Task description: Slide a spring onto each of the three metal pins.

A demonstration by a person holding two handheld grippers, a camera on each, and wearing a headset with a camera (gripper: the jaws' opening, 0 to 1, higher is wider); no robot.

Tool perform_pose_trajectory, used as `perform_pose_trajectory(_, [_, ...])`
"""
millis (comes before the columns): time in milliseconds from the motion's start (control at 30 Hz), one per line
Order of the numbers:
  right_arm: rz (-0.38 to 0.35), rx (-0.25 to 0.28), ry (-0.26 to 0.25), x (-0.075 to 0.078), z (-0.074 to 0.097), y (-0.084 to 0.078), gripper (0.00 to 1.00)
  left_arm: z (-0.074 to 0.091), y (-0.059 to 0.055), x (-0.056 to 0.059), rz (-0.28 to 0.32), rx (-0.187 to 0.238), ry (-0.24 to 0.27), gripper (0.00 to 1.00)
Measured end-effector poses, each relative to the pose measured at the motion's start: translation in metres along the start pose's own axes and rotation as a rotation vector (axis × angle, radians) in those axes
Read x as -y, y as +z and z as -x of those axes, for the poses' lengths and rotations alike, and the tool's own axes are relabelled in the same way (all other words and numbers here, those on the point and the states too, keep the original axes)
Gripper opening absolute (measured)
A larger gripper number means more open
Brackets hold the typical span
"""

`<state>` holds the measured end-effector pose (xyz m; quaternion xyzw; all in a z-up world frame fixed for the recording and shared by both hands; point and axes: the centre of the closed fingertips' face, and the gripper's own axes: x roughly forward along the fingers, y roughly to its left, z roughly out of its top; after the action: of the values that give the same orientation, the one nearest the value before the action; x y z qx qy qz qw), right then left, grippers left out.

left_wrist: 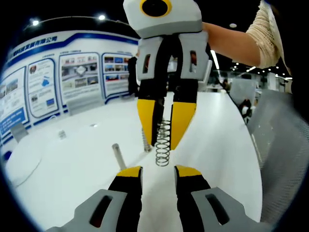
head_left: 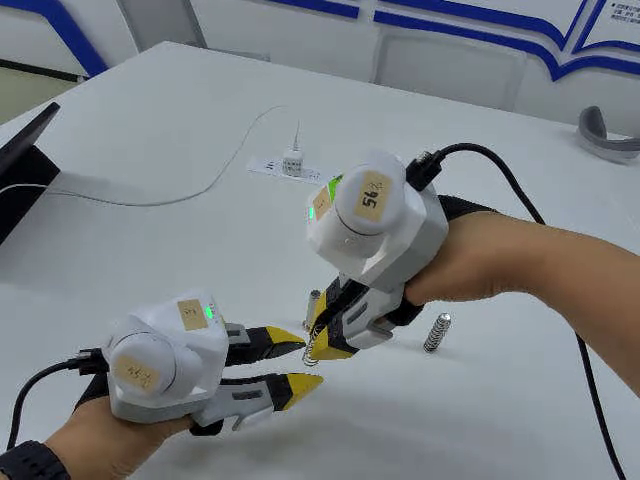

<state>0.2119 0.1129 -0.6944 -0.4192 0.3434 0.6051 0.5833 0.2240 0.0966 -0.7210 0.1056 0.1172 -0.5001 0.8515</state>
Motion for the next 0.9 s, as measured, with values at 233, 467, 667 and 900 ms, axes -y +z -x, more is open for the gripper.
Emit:
perform_pose_trajectory(233, [-0.010,-0.001,-0.014,0.005,0.005,-0.003,0.12,0.004,-0.004,-0.006,0.014,-0.005,0.026,0.36])
perform_pose_trajectory(467, [-0.021,-0.005,-0.028,0.012,0.009,-0.008,0.12,0.006,-0.009,-0.012,0.026,-0.016,0.050,0.45])
perform_pose_trajectory(667, [-0.026,-0.006,-0.041,0.019,0.015,-0.009,0.12,0.006,-0.015,-0.016,0.033,-0.027,0.063,0.52])
perform_pose_trajectory(900, [-0.029,-0.010,-0.062,0.031,0.023,-0.010,0.12,0.006,-0.022,-0.019,0.050,-0.038,0.077,0.56])
